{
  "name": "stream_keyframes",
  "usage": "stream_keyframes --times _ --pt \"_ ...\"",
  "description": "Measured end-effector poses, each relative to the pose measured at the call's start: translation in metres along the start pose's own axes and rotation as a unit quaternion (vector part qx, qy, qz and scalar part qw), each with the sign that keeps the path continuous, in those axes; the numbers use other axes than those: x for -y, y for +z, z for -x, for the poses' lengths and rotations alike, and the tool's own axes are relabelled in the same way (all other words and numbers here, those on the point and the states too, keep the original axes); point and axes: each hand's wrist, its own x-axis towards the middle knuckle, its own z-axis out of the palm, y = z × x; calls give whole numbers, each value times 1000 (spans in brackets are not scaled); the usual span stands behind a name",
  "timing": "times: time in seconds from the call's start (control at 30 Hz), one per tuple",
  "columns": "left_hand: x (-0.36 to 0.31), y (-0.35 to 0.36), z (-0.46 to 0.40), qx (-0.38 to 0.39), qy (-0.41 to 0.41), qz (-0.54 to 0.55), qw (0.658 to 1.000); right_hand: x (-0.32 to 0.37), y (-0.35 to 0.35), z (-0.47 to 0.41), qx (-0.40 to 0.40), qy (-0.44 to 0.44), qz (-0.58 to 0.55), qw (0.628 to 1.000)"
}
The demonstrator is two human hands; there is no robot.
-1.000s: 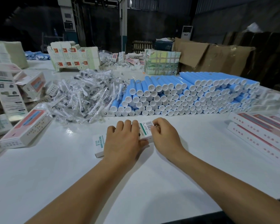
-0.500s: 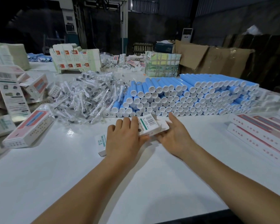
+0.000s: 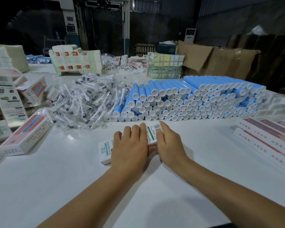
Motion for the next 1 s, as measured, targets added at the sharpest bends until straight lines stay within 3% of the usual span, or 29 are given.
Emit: stream_keyframes --times 0.13,0.23,0.33,0.4,0.47,0.63,1.0 --pt "-1 -2 1 31 -1 -19 999 -1 -1 2 5 -23 46 999" --pt "-1 -4 1 54 -4 -31 998 0 -2 3 11 -3 14 1000" --pt "0 -6 1 53 -7 -26 998 3 -4 2 22 79 -160 984" --pt "1 -5 0 49 -10 -22 998 4 -9 -2 39 166 -306 936" --pt "2 -4 1 27 -5 -15 1000 2 -15 -5 57 202 -366 907" --pt "3 1 2 -19 9 0 1000 1 -14 -6 49 200 -358 911" --pt "9 -3 3 -29 14 21 999 -4 -16 -7 63 175 -380 906"
